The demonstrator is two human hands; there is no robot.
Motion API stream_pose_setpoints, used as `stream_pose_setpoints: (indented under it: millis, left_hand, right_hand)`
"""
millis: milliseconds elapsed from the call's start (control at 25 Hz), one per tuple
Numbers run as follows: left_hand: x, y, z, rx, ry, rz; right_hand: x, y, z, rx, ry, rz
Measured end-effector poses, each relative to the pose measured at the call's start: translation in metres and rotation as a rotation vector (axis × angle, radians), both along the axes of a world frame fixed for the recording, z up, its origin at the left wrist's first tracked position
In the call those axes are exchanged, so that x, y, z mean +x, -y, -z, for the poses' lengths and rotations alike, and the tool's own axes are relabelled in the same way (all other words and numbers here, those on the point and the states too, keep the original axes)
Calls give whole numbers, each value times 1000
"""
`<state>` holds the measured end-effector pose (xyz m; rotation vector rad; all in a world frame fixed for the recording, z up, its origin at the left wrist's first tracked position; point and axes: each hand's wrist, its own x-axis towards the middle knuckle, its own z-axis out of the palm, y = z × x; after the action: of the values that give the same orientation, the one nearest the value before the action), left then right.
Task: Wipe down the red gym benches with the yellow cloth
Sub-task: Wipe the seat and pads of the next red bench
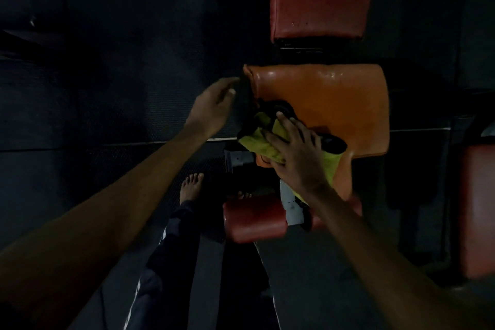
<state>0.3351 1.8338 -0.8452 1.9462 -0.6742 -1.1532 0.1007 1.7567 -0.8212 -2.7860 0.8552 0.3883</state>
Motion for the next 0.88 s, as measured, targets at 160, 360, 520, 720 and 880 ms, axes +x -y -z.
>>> stream_pose_setpoints:
  millis: [160, 360, 520, 720, 880]
  left_hand:
    - [-21, 21, -1, -40, 41, 86]
    - [-31, 43, 6, -62, 174, 161]
    - [-52, 57, 8, -37, 279, 90]
    - [-79, 90, 5, 133, 407, 72]
    - [-88, 107, 15, 180, 565, 127]
  right_hand:
    - [-55, -1, -8, 16, -1, 91]
    - [-69, 27, -6, -103, 6, 696]
    - [-21, 5, 0, -136, 22, 673]
    - [-42, -12, -7, -1, 12, 426]
    - [-58, 17, -4, -77, -49, 888]
